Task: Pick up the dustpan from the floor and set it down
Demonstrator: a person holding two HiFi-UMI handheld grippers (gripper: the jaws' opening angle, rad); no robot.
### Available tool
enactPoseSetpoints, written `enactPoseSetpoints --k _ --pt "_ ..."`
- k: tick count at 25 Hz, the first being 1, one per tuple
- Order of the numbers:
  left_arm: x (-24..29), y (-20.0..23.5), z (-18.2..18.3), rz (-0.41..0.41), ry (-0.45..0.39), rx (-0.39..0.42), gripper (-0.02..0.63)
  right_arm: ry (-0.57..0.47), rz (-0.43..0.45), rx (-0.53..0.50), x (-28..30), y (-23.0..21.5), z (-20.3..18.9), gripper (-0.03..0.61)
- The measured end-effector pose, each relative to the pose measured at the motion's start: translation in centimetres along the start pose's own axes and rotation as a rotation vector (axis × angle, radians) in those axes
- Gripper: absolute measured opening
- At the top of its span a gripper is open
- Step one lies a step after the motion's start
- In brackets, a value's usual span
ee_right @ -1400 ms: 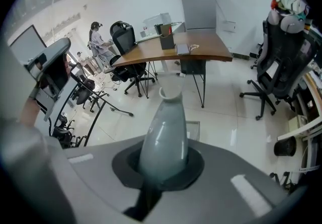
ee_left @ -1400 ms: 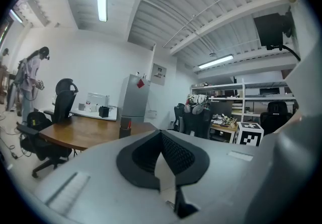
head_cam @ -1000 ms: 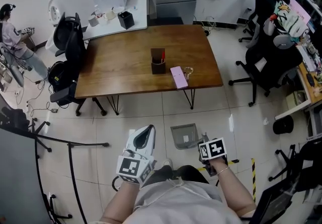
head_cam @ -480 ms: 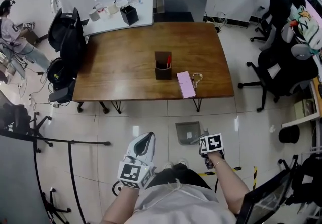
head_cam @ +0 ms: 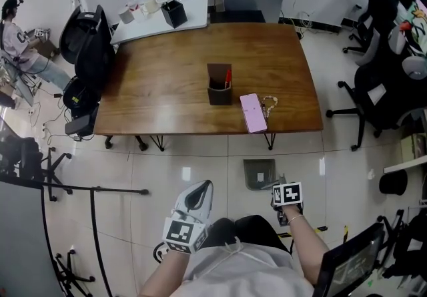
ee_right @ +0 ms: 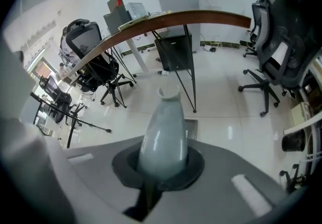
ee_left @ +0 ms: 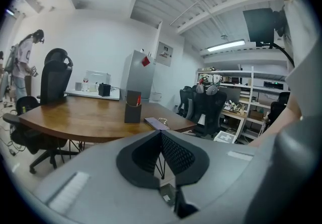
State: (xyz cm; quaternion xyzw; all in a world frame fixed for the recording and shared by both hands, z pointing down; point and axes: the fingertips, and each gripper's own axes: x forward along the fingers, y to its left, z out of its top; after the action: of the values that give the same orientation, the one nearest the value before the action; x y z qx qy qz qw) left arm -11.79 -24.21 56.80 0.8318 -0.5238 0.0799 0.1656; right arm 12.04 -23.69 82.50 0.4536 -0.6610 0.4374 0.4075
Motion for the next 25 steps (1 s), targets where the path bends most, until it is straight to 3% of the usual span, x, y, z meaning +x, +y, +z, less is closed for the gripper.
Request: enactPoseSetpoints --k 4,5,7,9,10,13,15,18,20,22,24,25 --pt "0.8 -1.2 0.2 -0.025 -0.002 -0.045 0.015 0.016 -0.067 0.004 -0.3 -1.7 -1.6 0.005" --pt "0.9 -1.6 0.3 -0.036 -0.002 -0.043 0.015 0.015 -0.1 -0.022 -0.3 -2.2 -1.7 0.052" --pt "1.2 -2.4 0.8 -0.057 -0.005 -0.037 0.015 -0.019 -0.14 -0.103 -0.5 -2.4 -1.1 0.291" --pt "1.1 -3.1 1.9 -0.07 -0.017 -0.034 0.015 -0.047 -0.131 -0.111 -0.6 -2.1 -0.7 0.49" --pt "0.9 -3.4 2.5 -0.073 -0.022 -0.031 0.015 -0.044 -0.126 -0.087 -0.7 -2.1 -1.1 0.54" --pt "0.1 -3.8 3.6 -0.076 -0.02 -0.031 0.015 -0.012 -0.165 -0.056 -1.6 -2.6 -3.1 0.555" --pt "-0.7 -3.8 4.1 -0.078 -0.015 -0.032 0.015 -0.05 -0.192 -0.061 -3.1 -2.6 -3.4 0.555" --pt "-2.2 -3.6 4.8 -0.076 -0.008 -0.038 0.015 -0.2 -0.193 -0.007 -6.8 -2.2 -2.0 0.554" --pt "-3.3 -3.7 4.9 -0.085 0.001 -0.039 0.015 -0.294 -0.184 0.07 -10.3 -1.9 -1.5 0.501" --pt "-4.5 -4.2 5.1 -0.1 0.007 -0.03 0.015 -0.391 -0.214 0.115 -14.9 -1.8 -1.5 0.339" --pt "-5.7 -4.8 5.4 -0.11 -0.005 -0.01 0.015 -0.5 -0.263 0.069 -19.8 -1.2 -1.1 0.052" --pt "-6.2 -5.1 5.6 -0.112 -0.016 -0.002 0.015 -0.547 -0.26 0.021 -21.9 -0.3 -0.8 0.002"
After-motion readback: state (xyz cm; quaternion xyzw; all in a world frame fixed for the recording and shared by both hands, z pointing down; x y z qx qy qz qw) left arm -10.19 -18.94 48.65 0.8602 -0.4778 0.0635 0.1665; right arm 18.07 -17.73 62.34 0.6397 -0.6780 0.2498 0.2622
